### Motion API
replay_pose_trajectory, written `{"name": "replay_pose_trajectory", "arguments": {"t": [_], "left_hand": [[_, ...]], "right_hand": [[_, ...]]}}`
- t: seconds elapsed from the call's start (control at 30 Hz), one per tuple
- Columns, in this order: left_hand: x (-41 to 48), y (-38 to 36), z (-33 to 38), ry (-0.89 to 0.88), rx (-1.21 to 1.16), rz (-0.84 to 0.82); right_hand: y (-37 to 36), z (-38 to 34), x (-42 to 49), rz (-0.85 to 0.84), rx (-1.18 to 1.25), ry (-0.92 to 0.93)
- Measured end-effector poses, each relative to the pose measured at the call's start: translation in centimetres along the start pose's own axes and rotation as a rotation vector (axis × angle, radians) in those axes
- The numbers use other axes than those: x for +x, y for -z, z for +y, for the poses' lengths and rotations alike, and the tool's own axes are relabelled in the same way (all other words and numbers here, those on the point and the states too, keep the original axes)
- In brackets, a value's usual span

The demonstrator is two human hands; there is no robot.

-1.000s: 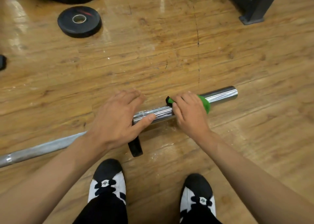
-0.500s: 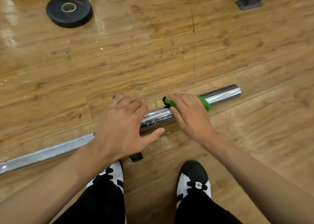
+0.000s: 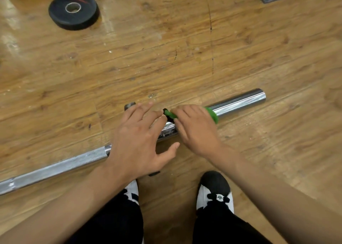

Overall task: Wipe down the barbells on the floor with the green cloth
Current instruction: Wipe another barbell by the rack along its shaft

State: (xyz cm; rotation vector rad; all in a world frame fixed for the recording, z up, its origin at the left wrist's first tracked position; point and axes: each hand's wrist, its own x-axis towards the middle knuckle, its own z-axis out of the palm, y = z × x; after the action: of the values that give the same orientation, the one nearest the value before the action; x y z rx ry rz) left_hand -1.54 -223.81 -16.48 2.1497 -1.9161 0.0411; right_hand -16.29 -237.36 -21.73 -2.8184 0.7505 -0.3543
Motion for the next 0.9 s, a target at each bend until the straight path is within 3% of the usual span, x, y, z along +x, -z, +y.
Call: {"name": "replay_pose_trajectory", "arguments": {"t": [0.07,0.17,0.27,0.33,0.47,0.57,0.63,0.77,0.9], "left_hand": [[-0.2,-0.1,-0.1,0.008,0.002,0.003],[-0.4,-0.5,0.0,0.062,-0.020,0.058],[-0.4,-0.6,0.8,0.149,-0.058,0.107],[-0.3,-0.5,1.1,0.183,-0.072,0.107],[-0.3,-0.2,0.7,0.160,-0.045,0.064],[-1.2,0.2,0.9,0.208,0.013,0.020],[-2.4,0.1,1.2,0.226,0.018,0.008],[-3.7,-0.4,1.5,0.245,-0.043,0.051],[-3.0,-0.5,1.6,0.257,-0.096,0.092]], "right_hand": [[0.9,3.8,-0.6,0.019,-0.014,-0.046],[2.4,10.0,-0.5,0.161,-0.087,-0.356],[2.6,10.3,0.3,0.207,-0.116,-0.603],[1.9,6.6,0.9,0.213,-0.090,-0.585],[-0.5,-1.7,0.4,0.114,0.041,-0.224],[-0.1,0.2,-0.2,0.070,0.060,-0.023],[0.8,4.0,-0.8,0.134,0.002,-0.070],[2.2,11.4,-1.1,0.226,-0.128,-0.397],[1.3,7.0,0.1,0.315,-0.079,-0.615]]}}
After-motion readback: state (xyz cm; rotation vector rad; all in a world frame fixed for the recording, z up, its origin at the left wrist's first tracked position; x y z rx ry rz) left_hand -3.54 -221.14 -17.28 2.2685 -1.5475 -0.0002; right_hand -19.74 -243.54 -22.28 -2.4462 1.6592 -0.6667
